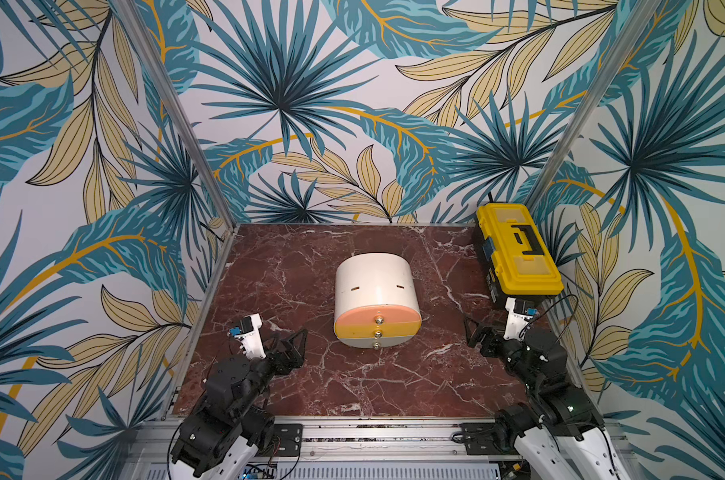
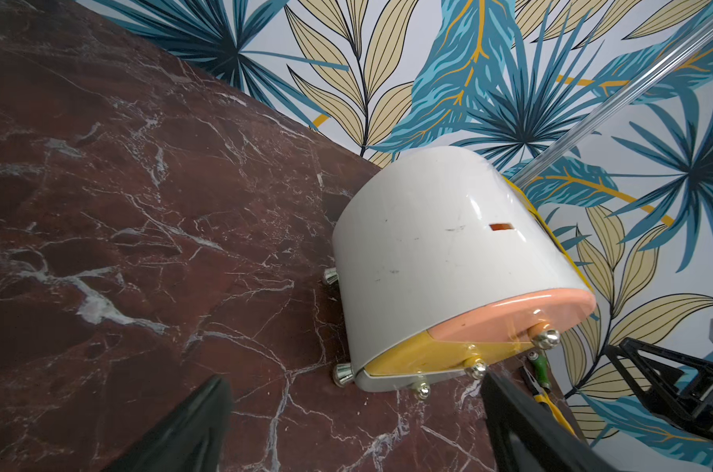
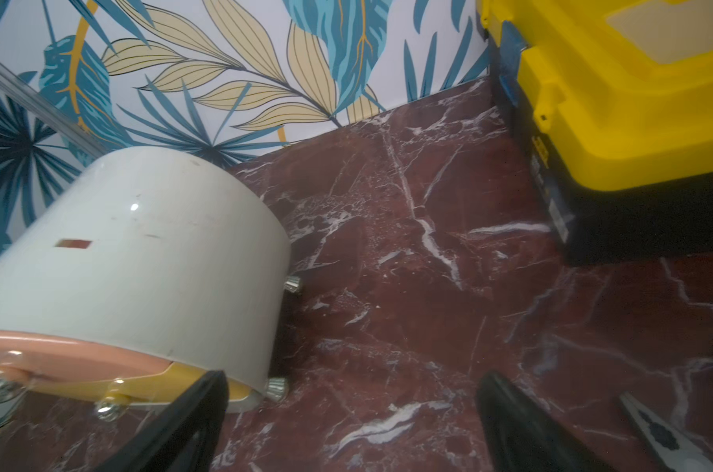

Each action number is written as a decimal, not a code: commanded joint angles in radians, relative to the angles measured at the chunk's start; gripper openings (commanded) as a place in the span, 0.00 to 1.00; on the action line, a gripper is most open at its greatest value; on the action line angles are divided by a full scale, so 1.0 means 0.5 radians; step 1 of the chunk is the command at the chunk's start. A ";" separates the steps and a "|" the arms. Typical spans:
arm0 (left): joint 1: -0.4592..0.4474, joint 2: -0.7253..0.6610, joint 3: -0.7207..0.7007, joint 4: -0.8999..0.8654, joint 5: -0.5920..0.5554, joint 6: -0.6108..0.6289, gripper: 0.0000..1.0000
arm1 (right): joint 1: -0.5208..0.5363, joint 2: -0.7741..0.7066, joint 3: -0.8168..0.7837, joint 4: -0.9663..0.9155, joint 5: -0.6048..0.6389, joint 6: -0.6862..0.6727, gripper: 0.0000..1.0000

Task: Put the bluetooth earphones in the drawer according to color
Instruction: Reset both arms

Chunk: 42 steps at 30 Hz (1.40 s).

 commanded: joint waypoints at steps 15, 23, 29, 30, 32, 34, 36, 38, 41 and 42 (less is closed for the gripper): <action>0.376 1.261 -0.221 1.568 -0.493 0.948 1.00 | -0.007 0.969 -0.273 1.361 0.718 -0.607 0.99; 0.558 1.711 -0.330 2.053 -0.431 1.290 1.00 | -0.066 1.278 -0.372 1.749 0.761 -0.630 0.99; 0.626 2.031 -0.317 2.353 -0.373 1.233 1.00 | -0.117 1.498 -0.494 2.211 0.793 -0.659 0.99; 0.627 2.069 -0.301 2.376 -0.404 1.217 1.00 | -0.120 1.511 -0.491 2.233 0.777 -0.664 0.99; 0.628 2.158 -0.299 2.515 -0.398 1.230 1.00 | -0.129 1.563 -0.529 2.409 0.798 -0.691 0.99; 0.627 2.255 -0.303 2.687 -0.392 1.280 1.00 | -0.142 1.620 -0.553 2.548 0.764 -0.721 0.99; 0.630 2.314 -0.260 2.693 -0.435 1.323 1.00 | -0.151 1.697 -0.572 2.697 0.711 -0.751 0.99; 0.630 2.381 -0.310 2.905 -0.452 1.377 1.00 | -0.151 1.782 -0.578 2.837 0.640 -0.813 1.00; 0.629 2.480 -0.363 3.091 -0.424 1.399 1.00 | -0.153 1.814 -0.562 2.853 0.609 -0.850 0.99; 0.629 2.504 -0.349 3.078 -0.411 1.405 1.00 | -0.153 1.831 -0.561 2.870 0.598 -0.862 1.00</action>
